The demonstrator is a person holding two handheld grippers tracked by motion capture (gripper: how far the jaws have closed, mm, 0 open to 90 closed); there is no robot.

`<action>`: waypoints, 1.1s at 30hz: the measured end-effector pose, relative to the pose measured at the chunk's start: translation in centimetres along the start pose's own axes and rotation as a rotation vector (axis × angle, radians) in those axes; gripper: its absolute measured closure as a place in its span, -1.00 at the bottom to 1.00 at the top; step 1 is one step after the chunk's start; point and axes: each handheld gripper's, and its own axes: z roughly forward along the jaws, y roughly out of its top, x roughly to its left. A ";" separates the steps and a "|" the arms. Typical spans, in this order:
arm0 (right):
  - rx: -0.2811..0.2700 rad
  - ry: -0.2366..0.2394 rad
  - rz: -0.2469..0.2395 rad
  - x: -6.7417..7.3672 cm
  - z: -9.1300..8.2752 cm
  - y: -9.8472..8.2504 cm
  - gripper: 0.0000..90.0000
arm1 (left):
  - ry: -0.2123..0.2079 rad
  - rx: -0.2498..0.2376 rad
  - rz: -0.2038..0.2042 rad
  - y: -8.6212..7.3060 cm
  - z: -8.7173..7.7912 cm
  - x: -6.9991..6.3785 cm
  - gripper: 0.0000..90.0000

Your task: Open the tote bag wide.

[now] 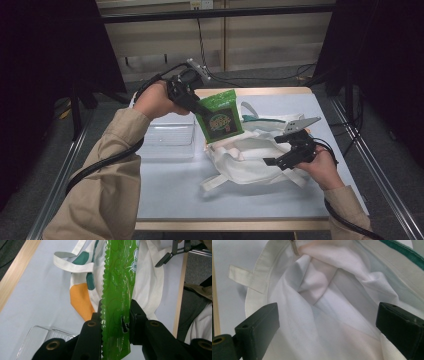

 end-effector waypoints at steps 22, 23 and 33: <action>0.006 -0.009 0.011 -0.4 -0.1 -0.2 -0.90 | -0.010 0.016 -0.004 -1.2 -1.1 1.5 0.67; 0.008 -0.005 0.010 -0.4 -0.1 -0.2 -0.90 | -0.009 0.012 -0.004 -1.2 -1.3 1.5 0.67; 0.011 0.003 -0.001 -0.1 0.1 -0.3 -0.90 | -0.015 0.015 0.006 -1.9 -2.1 2.1 0.68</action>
